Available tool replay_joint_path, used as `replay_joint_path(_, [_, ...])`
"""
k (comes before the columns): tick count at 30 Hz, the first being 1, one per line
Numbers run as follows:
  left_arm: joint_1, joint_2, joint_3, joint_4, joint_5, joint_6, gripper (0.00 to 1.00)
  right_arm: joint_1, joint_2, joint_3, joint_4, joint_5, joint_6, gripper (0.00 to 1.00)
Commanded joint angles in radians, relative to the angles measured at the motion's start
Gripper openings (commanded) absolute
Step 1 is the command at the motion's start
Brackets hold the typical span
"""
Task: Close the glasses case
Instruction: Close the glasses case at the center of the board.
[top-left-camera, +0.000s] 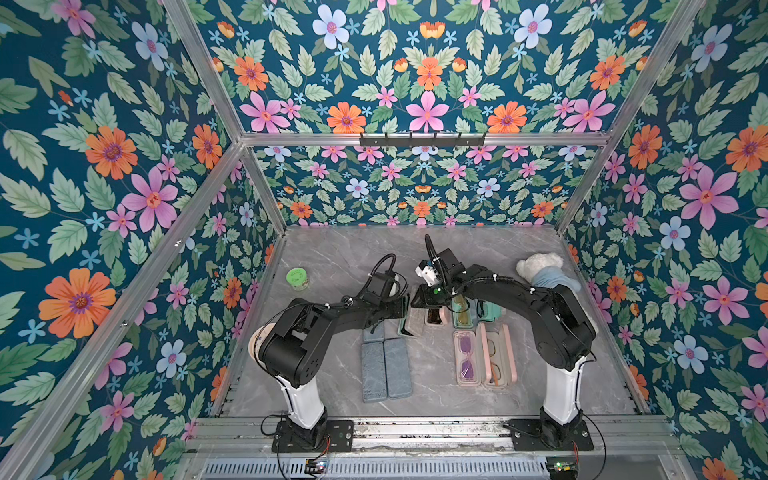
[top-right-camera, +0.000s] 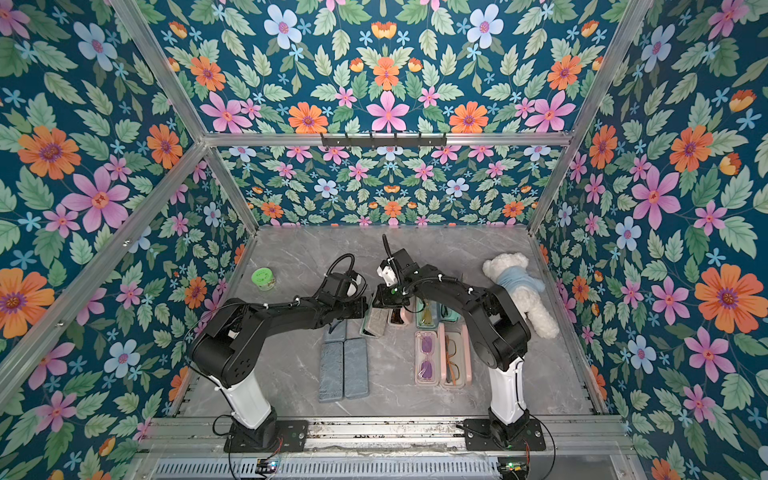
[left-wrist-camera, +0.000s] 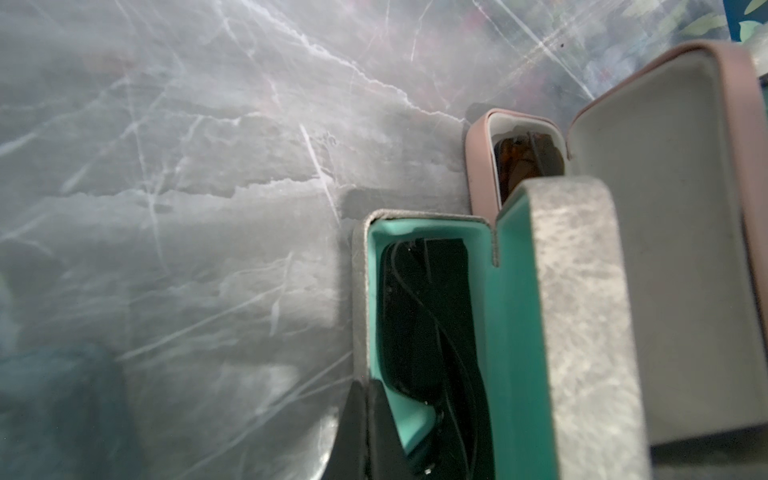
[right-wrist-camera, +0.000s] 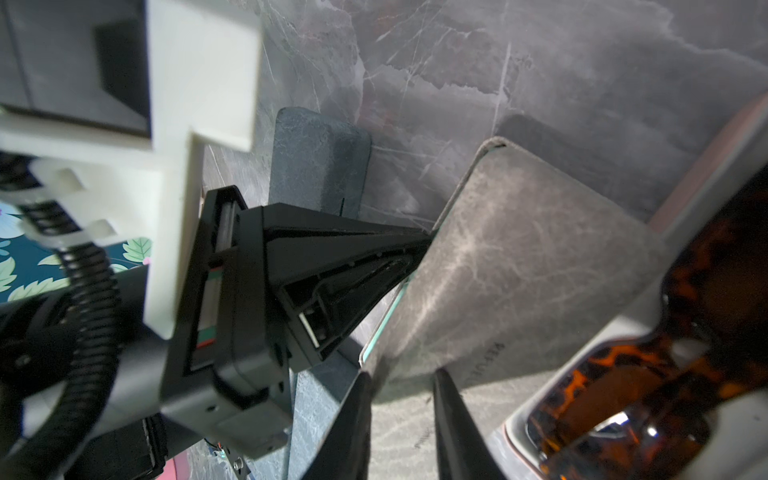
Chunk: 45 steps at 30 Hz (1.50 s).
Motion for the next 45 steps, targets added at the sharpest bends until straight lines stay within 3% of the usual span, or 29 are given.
replay_joint_path(1, [-0.002, -0.007, -0.003, -0.013, 0.026, 0.002, 0.02, 0.005, 0.012, 0.000, -0.076, 0.009, -0.008, 0.28])
replay_joint_path(45, [-0.004, -0.016, -0.009, -0.008, 0.029, 0.001, 0.00, 0.018, 0.033, 0.015, -0.084, 0.014, -0.010, 0.28])
